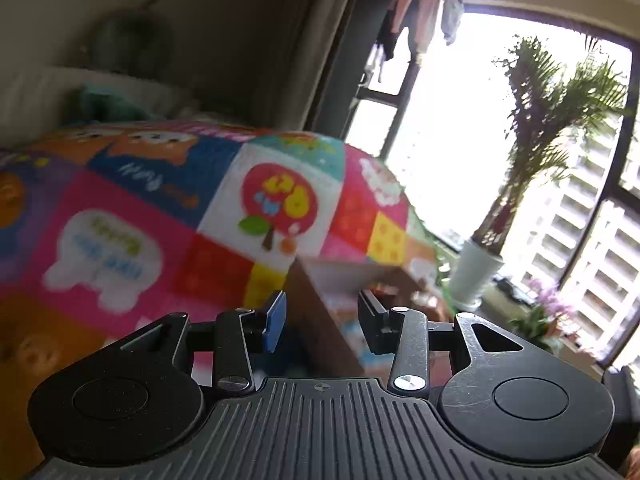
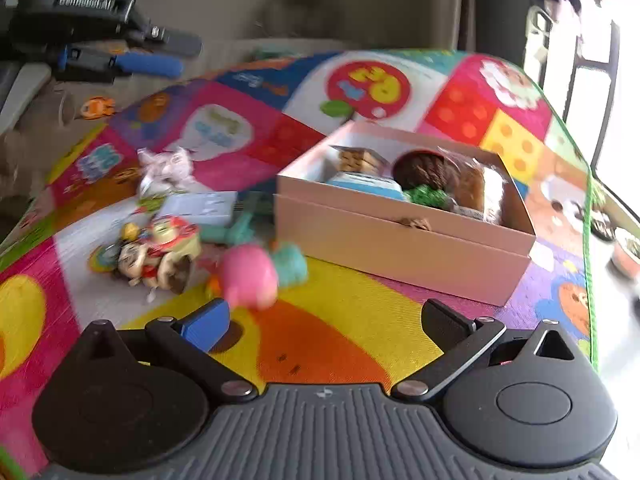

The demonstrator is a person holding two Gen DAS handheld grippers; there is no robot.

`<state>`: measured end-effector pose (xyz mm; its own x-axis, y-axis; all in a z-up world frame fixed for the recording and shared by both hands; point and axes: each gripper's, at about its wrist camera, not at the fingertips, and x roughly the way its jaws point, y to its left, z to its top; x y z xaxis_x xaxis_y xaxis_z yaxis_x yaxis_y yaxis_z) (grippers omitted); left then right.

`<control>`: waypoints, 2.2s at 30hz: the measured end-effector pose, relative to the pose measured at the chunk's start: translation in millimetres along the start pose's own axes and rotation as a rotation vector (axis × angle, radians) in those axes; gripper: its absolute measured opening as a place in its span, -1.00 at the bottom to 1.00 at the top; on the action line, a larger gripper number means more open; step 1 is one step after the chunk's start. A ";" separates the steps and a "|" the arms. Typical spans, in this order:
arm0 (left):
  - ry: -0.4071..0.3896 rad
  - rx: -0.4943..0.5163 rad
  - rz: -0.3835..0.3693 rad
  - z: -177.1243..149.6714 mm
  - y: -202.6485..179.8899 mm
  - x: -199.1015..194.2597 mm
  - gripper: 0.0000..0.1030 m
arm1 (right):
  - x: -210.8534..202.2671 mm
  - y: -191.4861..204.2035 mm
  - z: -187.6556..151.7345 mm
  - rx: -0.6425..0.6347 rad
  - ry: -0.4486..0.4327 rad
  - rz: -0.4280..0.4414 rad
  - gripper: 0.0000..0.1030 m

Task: Organize objects
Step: 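Drop the held toys into the pink box with both tools, then grasp the pink round toy with the left tool while the right grasps a small keychain toy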

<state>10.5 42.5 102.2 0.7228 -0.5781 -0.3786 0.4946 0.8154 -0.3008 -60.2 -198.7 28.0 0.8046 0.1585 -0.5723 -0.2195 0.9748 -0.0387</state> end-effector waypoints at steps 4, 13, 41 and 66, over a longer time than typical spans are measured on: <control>0.078 0.124 0.124 -53.4 -27.5 -22.7 -0.16 | 0.1 -4.3 -9.2 -0.033 0.010 0.020 1.00; 0.180 0.074 0.057 -88.6 -48.5 -11.1 -0.16 | 21.6 -23.2 -14.4 0.101 0.133 0.042 1.00; 0.331 0.065 0.086 -73.0 -58.0 62.2 -0.06 | 20.5 -7.2 -14.8 -0.007 0.163 0.085 1.00; 0.100 -0.238 0.339 -93.1 51.8 -85.0 -0.06 | 55.4 93.3 36.1 -0.008 0.137 0.217 0.27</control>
<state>-70.2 131.1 37.3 0.7691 -0.2876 -0.5707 0.1029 0.9371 -0.3336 -16.1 -93.3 22.2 0.6558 0.3403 -0.6739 -0.3835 0.9191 0.0909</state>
